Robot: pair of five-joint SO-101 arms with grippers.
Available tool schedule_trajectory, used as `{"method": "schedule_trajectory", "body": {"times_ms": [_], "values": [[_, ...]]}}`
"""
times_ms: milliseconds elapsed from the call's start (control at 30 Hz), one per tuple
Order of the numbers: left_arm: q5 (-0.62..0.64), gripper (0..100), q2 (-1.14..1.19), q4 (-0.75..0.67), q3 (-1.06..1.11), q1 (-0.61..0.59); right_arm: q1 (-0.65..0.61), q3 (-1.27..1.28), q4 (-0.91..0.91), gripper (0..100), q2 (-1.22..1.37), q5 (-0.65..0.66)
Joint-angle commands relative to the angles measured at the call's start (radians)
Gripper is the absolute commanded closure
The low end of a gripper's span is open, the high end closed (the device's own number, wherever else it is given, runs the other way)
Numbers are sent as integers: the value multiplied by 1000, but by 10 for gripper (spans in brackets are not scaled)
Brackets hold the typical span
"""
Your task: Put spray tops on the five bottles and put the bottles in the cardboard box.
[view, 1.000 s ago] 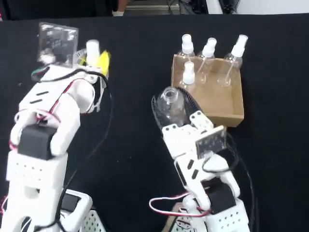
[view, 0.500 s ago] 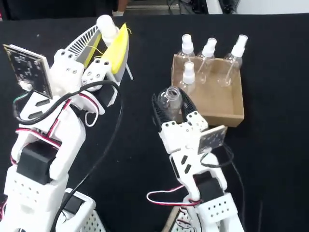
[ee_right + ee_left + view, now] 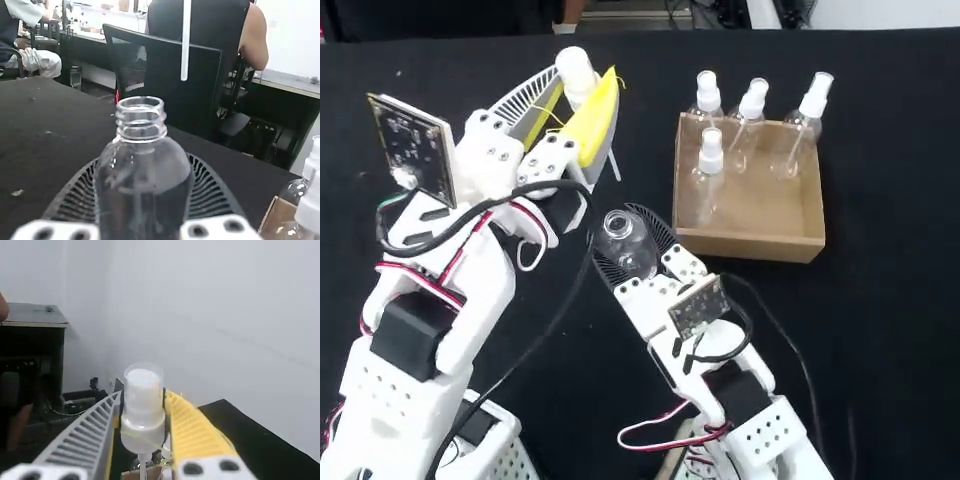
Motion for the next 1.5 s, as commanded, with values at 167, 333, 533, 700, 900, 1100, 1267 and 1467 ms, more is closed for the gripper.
{"method": "schedule_trajectory", "body": {"times_ms": [167, 333, 533, 700, 900, 1100, 1267, 1467], "values": [[-72, 970, -3, -26, 35, 21, -14, -18, -2, 988, -1, 9], [-68, 970, -18, -18, 25, 24, -12, -16, -3, 988, -1, 9], [-66, 970, -181, 6, 48, 25, -12, -15, -3, 988, -1, 9], [-66, 970, -316, 20, 93, 25, -14, -16, -3, 988, -1, 11], [-72, 971, -316, 55, 101, 79, -14, -21, -3, 988, -1, 11], [-75, 971, -227, 81, 91, 177, -14, -21, -3, 988, -1, 11], [-150, 971, -198, 81, 90, 177, -12, -21, -3, 988, -1, 11], [-158, 971, -199, 40, 114, 153, -12, -21, -3, 988, -1, 9]]}}
